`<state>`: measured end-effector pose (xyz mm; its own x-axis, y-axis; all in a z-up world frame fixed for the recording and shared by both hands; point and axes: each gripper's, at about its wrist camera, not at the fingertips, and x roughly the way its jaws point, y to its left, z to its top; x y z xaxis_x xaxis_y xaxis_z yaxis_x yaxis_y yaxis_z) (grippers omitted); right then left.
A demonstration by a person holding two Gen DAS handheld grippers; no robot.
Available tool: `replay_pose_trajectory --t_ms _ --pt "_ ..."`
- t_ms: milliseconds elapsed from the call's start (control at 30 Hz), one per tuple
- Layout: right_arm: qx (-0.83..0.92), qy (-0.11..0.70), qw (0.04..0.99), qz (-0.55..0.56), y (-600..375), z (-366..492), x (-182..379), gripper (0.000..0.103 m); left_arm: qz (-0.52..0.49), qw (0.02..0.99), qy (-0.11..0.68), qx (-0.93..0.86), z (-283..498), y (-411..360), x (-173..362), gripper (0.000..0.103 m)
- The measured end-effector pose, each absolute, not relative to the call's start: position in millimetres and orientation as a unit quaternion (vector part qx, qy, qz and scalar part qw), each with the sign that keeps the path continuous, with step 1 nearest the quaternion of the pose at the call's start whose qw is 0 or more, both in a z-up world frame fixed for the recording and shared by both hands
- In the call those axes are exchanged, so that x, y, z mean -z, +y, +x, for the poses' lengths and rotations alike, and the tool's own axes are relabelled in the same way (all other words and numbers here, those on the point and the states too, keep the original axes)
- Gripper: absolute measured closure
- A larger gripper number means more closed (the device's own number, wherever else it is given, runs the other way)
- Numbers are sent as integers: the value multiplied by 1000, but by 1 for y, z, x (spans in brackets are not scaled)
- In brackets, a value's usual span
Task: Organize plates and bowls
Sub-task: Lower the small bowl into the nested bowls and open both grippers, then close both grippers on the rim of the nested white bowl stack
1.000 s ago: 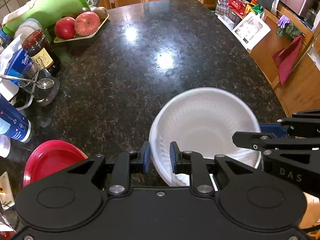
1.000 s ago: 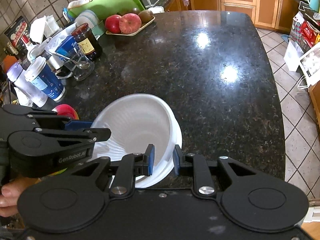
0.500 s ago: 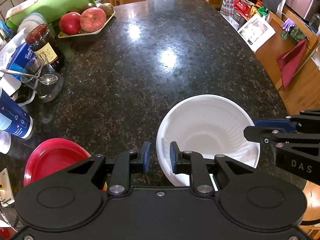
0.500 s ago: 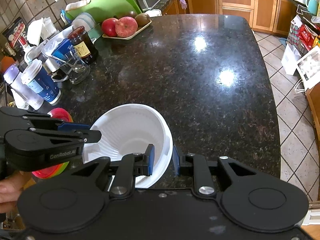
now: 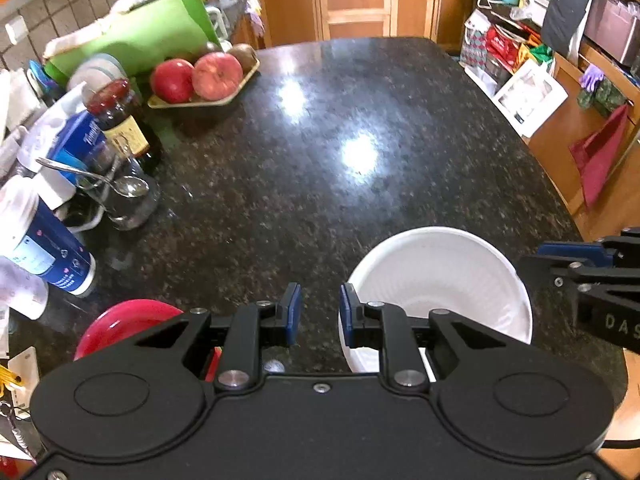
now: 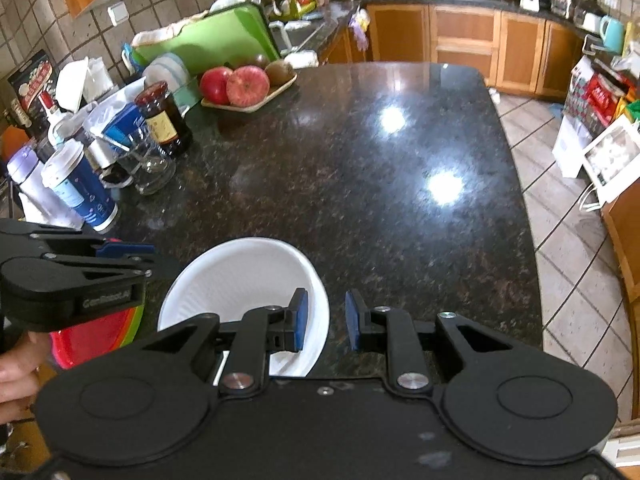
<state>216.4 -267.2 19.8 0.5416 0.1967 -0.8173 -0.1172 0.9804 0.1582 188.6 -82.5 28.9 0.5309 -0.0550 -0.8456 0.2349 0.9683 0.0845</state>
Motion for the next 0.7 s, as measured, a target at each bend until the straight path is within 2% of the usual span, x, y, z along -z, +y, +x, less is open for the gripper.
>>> replay_pose_trajectory --t_ms 200,367,500,700 --pt "-96 448 888 53 -273 210 -22 78 93 884 453 68 183 -80 -30 76" --pt "-99 417 902 54 -273 201 -23 73 85 895 434 54 175 -76 -30 76" --pt "-104 397 910 54 -272 193 -22 64 69 901 425 55 168 -71 -29 75" --pt "-102 365 924 49 -270 182 -15 60 38 912 405 57 153 -65 -27 72"
